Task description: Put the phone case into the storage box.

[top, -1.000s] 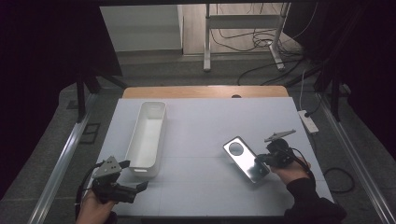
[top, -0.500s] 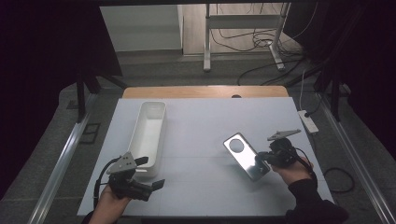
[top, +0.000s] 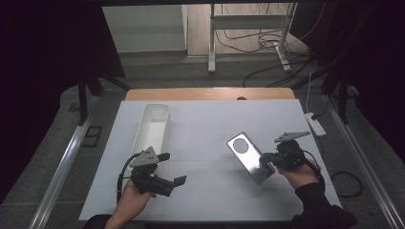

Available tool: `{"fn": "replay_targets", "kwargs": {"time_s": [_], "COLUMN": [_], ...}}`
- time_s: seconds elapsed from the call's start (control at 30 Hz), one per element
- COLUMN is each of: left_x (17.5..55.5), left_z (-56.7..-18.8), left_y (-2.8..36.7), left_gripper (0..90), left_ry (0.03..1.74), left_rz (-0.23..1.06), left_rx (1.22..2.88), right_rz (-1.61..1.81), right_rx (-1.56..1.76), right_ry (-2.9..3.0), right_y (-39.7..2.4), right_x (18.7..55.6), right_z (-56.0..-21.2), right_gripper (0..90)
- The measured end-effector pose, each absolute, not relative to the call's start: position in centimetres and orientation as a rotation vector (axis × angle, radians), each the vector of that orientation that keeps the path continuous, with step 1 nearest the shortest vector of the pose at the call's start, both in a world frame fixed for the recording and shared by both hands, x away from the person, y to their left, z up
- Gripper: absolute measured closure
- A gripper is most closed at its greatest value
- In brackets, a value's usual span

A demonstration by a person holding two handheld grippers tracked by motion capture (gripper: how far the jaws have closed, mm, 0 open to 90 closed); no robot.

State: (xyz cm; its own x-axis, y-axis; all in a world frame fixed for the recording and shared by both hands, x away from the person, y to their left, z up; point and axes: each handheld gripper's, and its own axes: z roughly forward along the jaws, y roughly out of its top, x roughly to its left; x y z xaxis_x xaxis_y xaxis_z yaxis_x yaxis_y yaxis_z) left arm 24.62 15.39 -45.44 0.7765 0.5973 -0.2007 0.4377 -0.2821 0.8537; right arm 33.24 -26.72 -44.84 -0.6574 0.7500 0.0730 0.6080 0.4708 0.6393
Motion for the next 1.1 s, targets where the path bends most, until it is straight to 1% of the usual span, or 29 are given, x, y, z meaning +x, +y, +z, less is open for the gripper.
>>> {"fn": "replay_targets", "kwargs": {"time_s": [0.7,1.1], "left_x": [27.8,29.9], "left_z": [-46.3,-47.0], "left_y": [11.0,9.2], "left_gripper": [0.0,0.0], "left_ry": [0.708,0.710], "left_rz": [0.184,0.170], "left_rx": [1.996,2.023], "right_rz": [1.051,1.078], "right_rx": [1.141,1.136], "right_ry": [2.460,2.436], "right_y": [-25.9,-25.1], "right_x": [33.0,32.9], "right_z": [-43.9,-43.7], "right_gripper": [88.5,88.4]}}
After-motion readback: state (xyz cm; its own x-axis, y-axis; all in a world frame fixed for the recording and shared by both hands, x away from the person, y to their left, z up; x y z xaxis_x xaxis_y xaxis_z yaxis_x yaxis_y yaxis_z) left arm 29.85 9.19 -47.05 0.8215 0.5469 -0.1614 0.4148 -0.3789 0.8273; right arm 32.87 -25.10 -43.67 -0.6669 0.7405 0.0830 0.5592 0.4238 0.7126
